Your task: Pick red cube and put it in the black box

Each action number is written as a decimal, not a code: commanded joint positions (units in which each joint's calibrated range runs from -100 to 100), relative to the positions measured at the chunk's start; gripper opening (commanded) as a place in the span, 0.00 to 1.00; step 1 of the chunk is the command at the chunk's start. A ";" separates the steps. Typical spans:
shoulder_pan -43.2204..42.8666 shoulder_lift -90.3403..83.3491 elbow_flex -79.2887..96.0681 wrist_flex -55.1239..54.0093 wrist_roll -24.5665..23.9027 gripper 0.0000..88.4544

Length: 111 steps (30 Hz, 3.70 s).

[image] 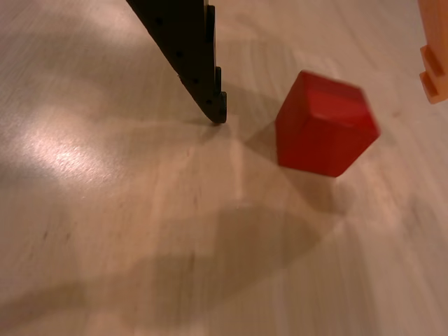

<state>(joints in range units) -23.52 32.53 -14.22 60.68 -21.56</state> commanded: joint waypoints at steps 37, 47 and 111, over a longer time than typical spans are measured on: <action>0.52 -2.46 -2.79 0.09 -0.19 0.03; 0.36 -12.23 -1.71 9.42 2.07 0.02; -15.74 -71.88 66.44 23.59 52.55 0.07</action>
<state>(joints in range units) -38.85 -37.75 52.42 84.19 31.07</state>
